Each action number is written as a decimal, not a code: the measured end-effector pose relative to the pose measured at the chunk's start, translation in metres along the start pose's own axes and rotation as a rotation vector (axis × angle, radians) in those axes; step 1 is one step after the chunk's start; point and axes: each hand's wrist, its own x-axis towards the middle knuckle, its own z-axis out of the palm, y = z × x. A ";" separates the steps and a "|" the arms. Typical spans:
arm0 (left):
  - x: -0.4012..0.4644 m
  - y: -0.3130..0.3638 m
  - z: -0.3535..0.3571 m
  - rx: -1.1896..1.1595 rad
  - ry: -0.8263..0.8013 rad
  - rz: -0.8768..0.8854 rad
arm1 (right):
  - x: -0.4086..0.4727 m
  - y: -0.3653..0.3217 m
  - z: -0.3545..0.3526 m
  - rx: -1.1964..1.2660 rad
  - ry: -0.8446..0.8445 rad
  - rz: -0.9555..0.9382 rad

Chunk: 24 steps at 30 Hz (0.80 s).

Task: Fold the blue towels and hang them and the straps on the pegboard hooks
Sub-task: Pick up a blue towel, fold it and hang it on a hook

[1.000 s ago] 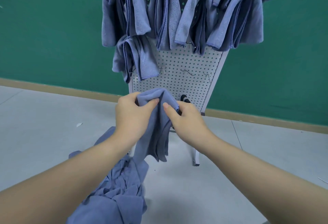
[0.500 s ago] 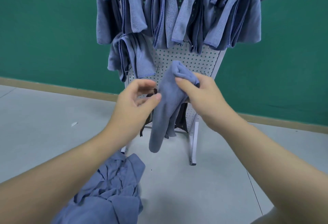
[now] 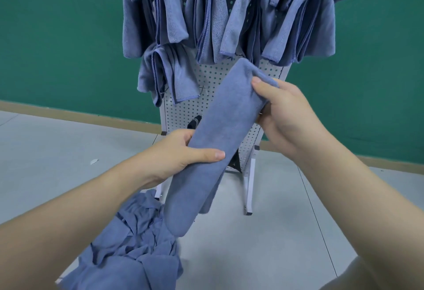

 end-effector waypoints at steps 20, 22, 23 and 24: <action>-0.018 0.013 -0.018 0.017 -0.160 -0.074 | 0.003 0.016 -0.081 -0.109 0.157 0.293; -0.018 0.015 -0.019 -0.062 -0.180 -0.104 | 0.001 0.022 -0.082 -0.206 0.145 0.330; -0.017 0.016 -0.018 -0.107 -0.196 -0.132 | 0.001 0.026 -0.082 -0.228 0.141 0.347; -0.017 0.017 -0.017 -0.143 -0.207 -0.166 | 0.000 0.028 -0.082 -0.240 0.136 0.360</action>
